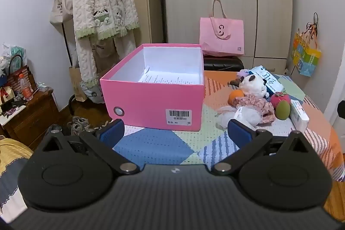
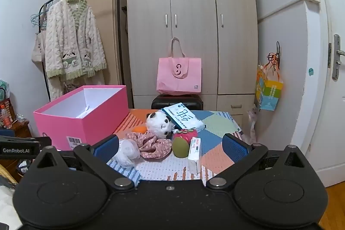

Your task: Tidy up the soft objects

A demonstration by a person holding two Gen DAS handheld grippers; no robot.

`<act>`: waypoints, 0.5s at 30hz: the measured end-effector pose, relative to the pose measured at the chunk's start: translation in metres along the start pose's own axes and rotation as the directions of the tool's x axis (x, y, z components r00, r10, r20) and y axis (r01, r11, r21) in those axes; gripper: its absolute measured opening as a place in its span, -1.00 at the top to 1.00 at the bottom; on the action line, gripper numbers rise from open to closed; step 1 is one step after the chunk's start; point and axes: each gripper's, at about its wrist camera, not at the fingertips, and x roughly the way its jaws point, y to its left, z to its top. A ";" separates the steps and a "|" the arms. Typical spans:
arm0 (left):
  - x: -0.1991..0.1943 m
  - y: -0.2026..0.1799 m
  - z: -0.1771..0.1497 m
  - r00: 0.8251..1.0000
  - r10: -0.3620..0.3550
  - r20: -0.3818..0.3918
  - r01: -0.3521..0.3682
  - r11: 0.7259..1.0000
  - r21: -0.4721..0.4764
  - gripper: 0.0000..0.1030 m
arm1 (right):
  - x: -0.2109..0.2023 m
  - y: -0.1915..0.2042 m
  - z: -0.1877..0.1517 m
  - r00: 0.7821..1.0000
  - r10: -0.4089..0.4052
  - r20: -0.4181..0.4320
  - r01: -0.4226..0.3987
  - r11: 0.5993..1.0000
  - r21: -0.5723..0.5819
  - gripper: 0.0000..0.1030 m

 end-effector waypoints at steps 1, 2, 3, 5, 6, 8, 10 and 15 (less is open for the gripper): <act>-0.001 0.000 0.000 1.000 -0.003 0.002 0.003 1.000 -0.002 -1.00 | 0.000 -0.001 0.000 1.000 -0.002 0.000 0.002 1.000 0.001 -1.00; -0.001 0.001 -0.001 1.000 -0.008 0.004 0.008 1.000 -0.004 -1.00 | 0.001 -0.001 0.000 1.000 -0.004 0.000 0.004 1.000 0.002 -1.00; -0.003 0.001 -0.001 1.000 -0.015 0.008 0.015 1.000 -0.006 -1.00 | 0.001 -0.002 0.000 1.000 -0.005 0.000 0.005 1.000 0.004 -1.00; -0.003 0.002 -0.008 0.999 -0.029 0.024 0.029 1.000 -0.010 -1.00 | -0.004 0.003 0.000 1.000 -0.002 0.006 0.002 1.000 0.004 -1.00; -0.005 0.002 -0.010 0.999 -0.031 0.037 0.031 0.999 -0.011 -1.00 | -0.004 0.002 -0.001 1.000 -0.001 0.008 0.001 1.000 0.006 -1.00; -0.008 0.004 -0.008 0.998 -0.031 0.049 0.032 0.999 -0.007 -1.00 | -0.008 0.001 -0.003 1.000 0.000 0.014 0.000 1.000 0.006 -1.00; -0.004 0.003 -0.006 0.998 -0.045 0.038 0.045 0.999 -0.002 -1.00 | -0.012 0.001 -0.005 1.000 0.002 0.009 -0.002 1.000 0.002 -1.00; 0.002 0.001 -0.005 0.998 -0.059 0.027 0.060 0.998 -0.015 -1.00 | 0.000 -0.002 -0.007 1.000 0.002 -0.023 -0.002 1.000 -0.012 -1.00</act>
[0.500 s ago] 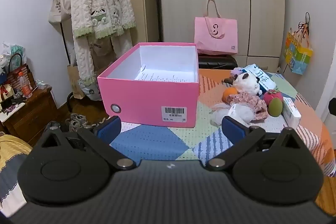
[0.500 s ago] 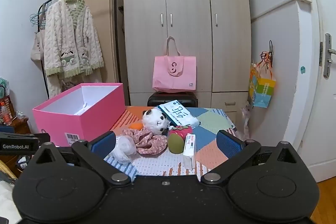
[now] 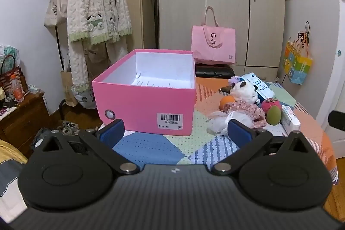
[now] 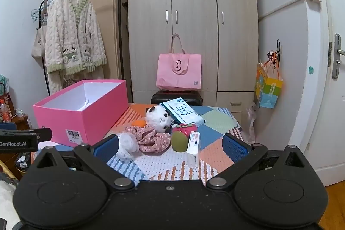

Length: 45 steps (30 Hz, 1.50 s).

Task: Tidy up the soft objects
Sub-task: 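Move both tools toward the items on the patchwork table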

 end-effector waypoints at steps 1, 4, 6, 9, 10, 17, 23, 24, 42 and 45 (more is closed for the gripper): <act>-0.003 0.002 0.000 1.000 -0.006 -0.001 0.006 1.000 -0.003 -1.00 | 0.000 0.000 -0.001 1.000 -0.001 -0.003 0.001 1.000 -0.002 -1.00; 0.000 0.002 -0.003 1.000 -0.015 -0.005 0.015 1.000 -0.005 -1.00 | 0.001 -0.002 -0.001 1.000 -0.004 -0.013 0.004 1.000 -0.001 -1.00; -0.001 0.002 -0.005 1.000 -0.022 0.009 0.022 1.000 -0.004 -1.00 | 0.002 -0.003 -0.002 1.000 -0.004 -0.014 0.004 1.000 -0.001 -1.00; -0.001 0.002 -0.007 0.999 -0.032 0.020 0.032 0.999 0.001 -1.00 | 0.003 -0.003 -0.001 1.000 -0.009 -0.020 0.009 1.000 -0.001 -1.00; -0.002 0.001 -0.006 0.999 -0.032 0.023 0.032 0.999 0.007 -1.00 | 0.004 -0.003 -0.001 1.000 -0.009 -0.020 0.009 1.000 0.001 -1.00; -0.001 -0.003 -0.007 0.999 -0.035 0.029 0.035 0.999 0.015 -1.00 | 0.004 -0.005 -0.005 1.000 -0.012 -0.021 0.012 1.000 0.007 -1.00; -0.002 -0.001 -0.008 0.999 -0.031 0.025 0.031 0.999 0.014 -1.00 | 0.003 -0.005 -0.004 1.000 -0.015 -0.027 0.015 1.000 0.008 -1.00; -0.001 -0.001 -0.008 0.999 -0.030 0.024 0.030 0.999 0.014 -1.00 | 0.003 -0.005 -0.005 0.999 -0.016 -0.028 0.017 1.000 0.008 -1.00; 0.002 -0.001 -0.012 1.000 -0.025 0.008 0.025 0.999 0.024 -1.00 | 0.011 -0.003 -0.008 0.998 -0.027 -0.048 0.028 1.000 0.004 -1.00; 0.002 -0.001 -0.011 1.000 -0.022 0.015 0.021 0.999 0.029 -1.00 | 0.011 -0.003 -0.009 0.998 -0.034 -0.044 0.034 0.999 -0.004 -1.00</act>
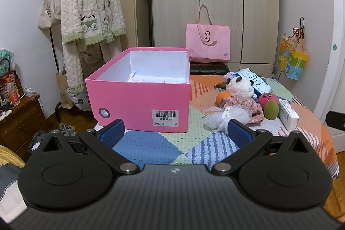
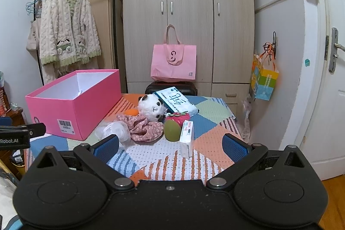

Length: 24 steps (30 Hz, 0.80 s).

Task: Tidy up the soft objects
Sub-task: 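Move both tools toward the items on the patchwork table, then grasp the white mesh bath puff with the left tool while the right tool grasps the white tissue pack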

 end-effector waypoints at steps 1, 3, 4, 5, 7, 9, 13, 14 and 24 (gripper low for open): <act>-0.001 0.000 0.000 1.000 0.002 0.002 -0.002 1.000 0.001 -1.00 | 0.000 0.000 0.000 1.000 -0.002 0.001 0.002 1.000 -0.004 -1.00; -0.003 -0.001 0.003 1.000 0.001 0.015 -0.001 1.000 0.007 -1.00 | 0.000 0.001 0.003 1.000 -0.007 0.003 0.007 1.000 -0.012 -1.00; -0.004 -0.003 0.005 1.000 -0.002 0.023 0.002 1.000 0.011 -1.00 | -0.001 0.001 0.005 1.000 -0.008 0.008 0.008 1.000 -0.016 -1.00; -0.005 -0.004 0.007 0.999 -0.006 0.032 0.006 1.000 0.014 -1.00 | -0.003 0.001 0.007 1.000 -0.006 0.018 0.006 1.000 -0.021 -1.00; -0.008 -0.008 0.013 0.999 -0.026 0.047 0.025 0.999 0.026 -1.00 | -0.005 0.000 0.012 1.000 0.004 0.031 -0.004 1.000 -0.030 -1.00; -0.011 -0.014 0.020 0.996 -0.060 0.059 0.057 0.997 0.048 -1.00 | -0.006 0.000 0.017 0.999 0.019 0.038 -0.018 0.999 -0.043 -1.00; -0.015 -0.023 0.032 0.990 -0.104 0.093 0.095 0.990 0.102 -1.00 | -0.007 -0.001 0.025 0.998 0.039 0.044 -0.036 0.997 -0.072 -1.00; -0.015 -0.024 0.034 0.989 -0.109 0.101 0.098 0.989 0.110 -1.00 | -0.006 -0.001 0.027 0.998 0.044 0.043 -0.041 0.996 -0.076 -1.00; 0.022 -0.045 0.031 0.967 -0.241 0.079 0.228 0.962 0.151 -1.00 | 0.029 -0.019 0.024 0.997 0.071 0.019 -0.069 0.994 -0.082 -1.00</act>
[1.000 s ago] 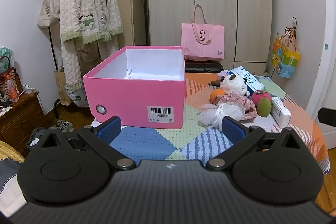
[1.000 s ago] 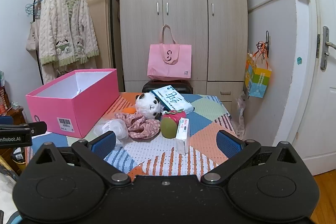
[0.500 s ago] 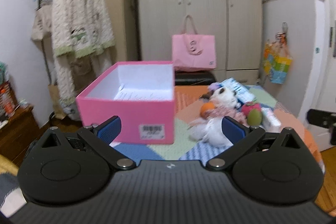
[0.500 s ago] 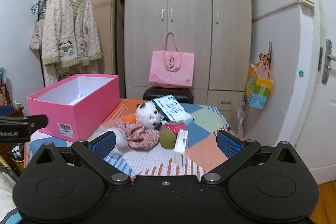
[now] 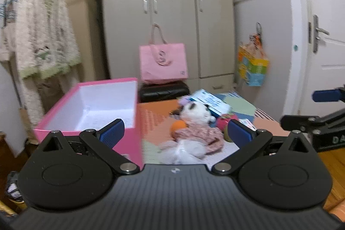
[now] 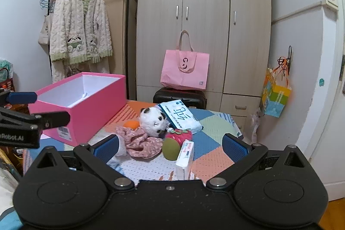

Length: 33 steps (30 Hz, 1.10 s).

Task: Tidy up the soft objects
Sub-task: 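Grasp the white mesh bath puff with the left tool while the right tool grasps the white tissue pack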

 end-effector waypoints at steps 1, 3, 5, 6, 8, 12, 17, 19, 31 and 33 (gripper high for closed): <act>0.007 -0.003 -0.002 1.000 -0.015 -0.010 0.015 1.000 0.005 -0.98 | 0.004 -0.002 -0.003 1.000 0.005 0.005 -0.005 1.000 -0.001 -1.00; 0.020 -0.010 -0.007 0.999 -0.044 -0.029 0.045 0.999 0.023 -0.97 | 0.015 -0.010 -0.011 0.999 0.029 0.024 -0.030 0.999 0.012 -1.00; 0.033 -0.016 -0.012 0.996 -0.068 -0.050 0.070 0.997 0.041 -0.96 | 0.027 -0.018 -0.017 0.999 0.049 0.021 -0.049 0.998 0.033 -1.00; 0.040 -0.019 -0.015 0.995 -0.075 -0.063 0.078 0.996 0.047 -0.95 | 0.032 -0.021 -0.019 0.998 0.052 0.016 -0.053 0.998 0.041 -0.99; 0.054 -0.022 -0.021 0.994 -0.075 -0.085 0.080 0.995 0.057 -0.94 | 0.044 -0.026 -0.024 0.998 0.057 0.010 -0.058 0.997 0.048 -0.94; 0.082 -0.022 -0.034 0.992 -0.057 -0.110 0.064 0.996 0.060 -0.85 | 0.067 -0.028 -0.038 0.998 0.057 -0.008 -0.057 0.998 0.021 -0.68; 0.111 -0.027 -0.047 0.991 -0.038 -0.129 0.050 0.995 0.085 -0.68 | 0.094 -0.031 -0.053 0.996 0.077 -0.050 -0.076 0.997 0.029 -0.18; 0.121 -0.029 -0.052 0.990 -0.017 -0.141 0.030 0.995 0.093 -0.68 | 0.101 -0.031 -0.057 0.996 0.074 -0.045 -0.073 0.997 0.017 -0.13; 0.155 -0.034 -0.064 0.978 0.091 -0.187 -0.061 0.985 0.162 -0.68 | 0.141 -0.038 -0.069 0.998 0.044 -0.054 -0.042 0.999 0.026 0.04; 0.157 -0.031 -0.064 0.978 0.081 -0.191 -0.055 0.989 0.137 -0.55 | 0.147 -0.042 -0.070 0.996 0.059 -0.065 -0.056 0.997 0.060 0.34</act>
